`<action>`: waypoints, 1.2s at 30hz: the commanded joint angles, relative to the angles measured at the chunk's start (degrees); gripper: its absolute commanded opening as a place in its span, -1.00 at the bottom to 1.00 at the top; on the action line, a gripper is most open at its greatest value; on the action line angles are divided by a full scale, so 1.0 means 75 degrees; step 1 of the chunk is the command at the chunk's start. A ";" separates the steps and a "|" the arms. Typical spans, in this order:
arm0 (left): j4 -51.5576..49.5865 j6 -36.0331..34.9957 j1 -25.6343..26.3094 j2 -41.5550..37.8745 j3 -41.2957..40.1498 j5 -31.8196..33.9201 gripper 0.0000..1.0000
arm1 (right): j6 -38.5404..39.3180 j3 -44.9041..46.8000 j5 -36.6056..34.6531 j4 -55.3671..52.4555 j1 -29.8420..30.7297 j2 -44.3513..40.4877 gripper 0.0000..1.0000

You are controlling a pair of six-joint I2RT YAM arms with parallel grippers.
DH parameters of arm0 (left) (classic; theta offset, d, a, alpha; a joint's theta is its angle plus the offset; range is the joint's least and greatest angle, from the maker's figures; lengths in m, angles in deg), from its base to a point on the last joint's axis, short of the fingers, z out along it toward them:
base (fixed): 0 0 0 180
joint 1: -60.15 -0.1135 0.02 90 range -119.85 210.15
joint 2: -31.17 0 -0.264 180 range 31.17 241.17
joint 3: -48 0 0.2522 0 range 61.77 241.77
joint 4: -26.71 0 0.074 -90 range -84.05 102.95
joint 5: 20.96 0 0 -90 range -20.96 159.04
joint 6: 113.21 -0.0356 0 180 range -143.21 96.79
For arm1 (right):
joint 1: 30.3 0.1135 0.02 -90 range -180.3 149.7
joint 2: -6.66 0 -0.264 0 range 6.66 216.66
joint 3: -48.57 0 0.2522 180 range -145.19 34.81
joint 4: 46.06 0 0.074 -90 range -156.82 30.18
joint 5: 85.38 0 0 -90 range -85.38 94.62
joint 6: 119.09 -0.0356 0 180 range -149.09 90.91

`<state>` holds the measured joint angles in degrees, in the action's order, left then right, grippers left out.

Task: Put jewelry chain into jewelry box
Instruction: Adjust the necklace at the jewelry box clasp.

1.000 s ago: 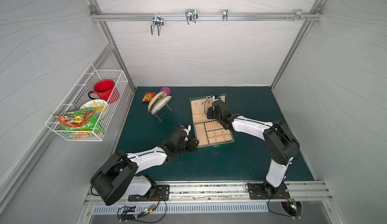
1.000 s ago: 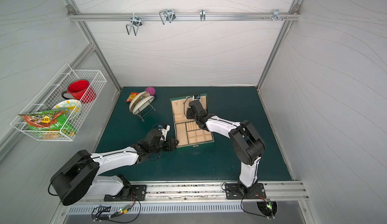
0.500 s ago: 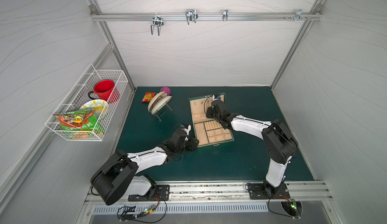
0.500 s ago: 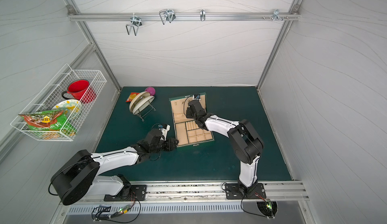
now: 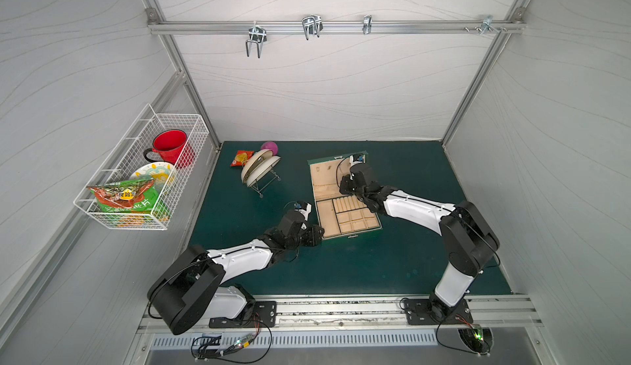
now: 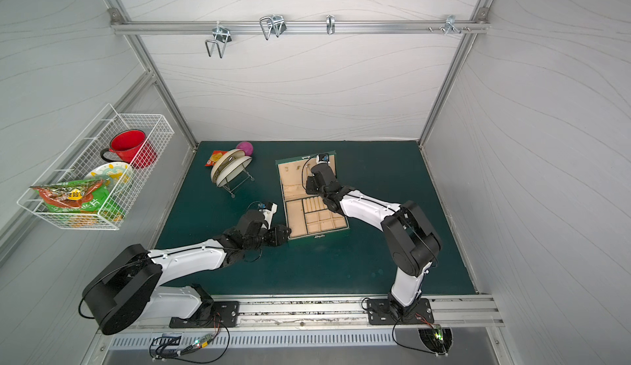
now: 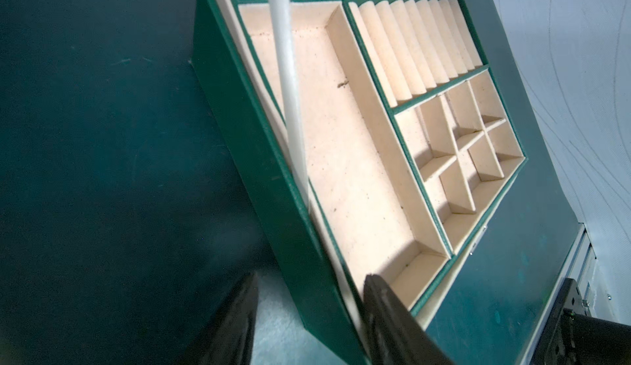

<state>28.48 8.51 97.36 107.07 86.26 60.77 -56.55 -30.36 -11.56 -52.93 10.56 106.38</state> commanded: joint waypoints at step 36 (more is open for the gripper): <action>-0.0110 -0.0058 0.0011 -0.0252 -0.0148 0.0186 0.08 | -0.0276 -0.0121 0.0287 -0.0440 0.0048 0.0256 -1.00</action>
<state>28.42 8.51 97.36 105.87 85.53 61.16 -58.13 -30.38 -9.47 -55.81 10.61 107.58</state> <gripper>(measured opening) 0.538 0.044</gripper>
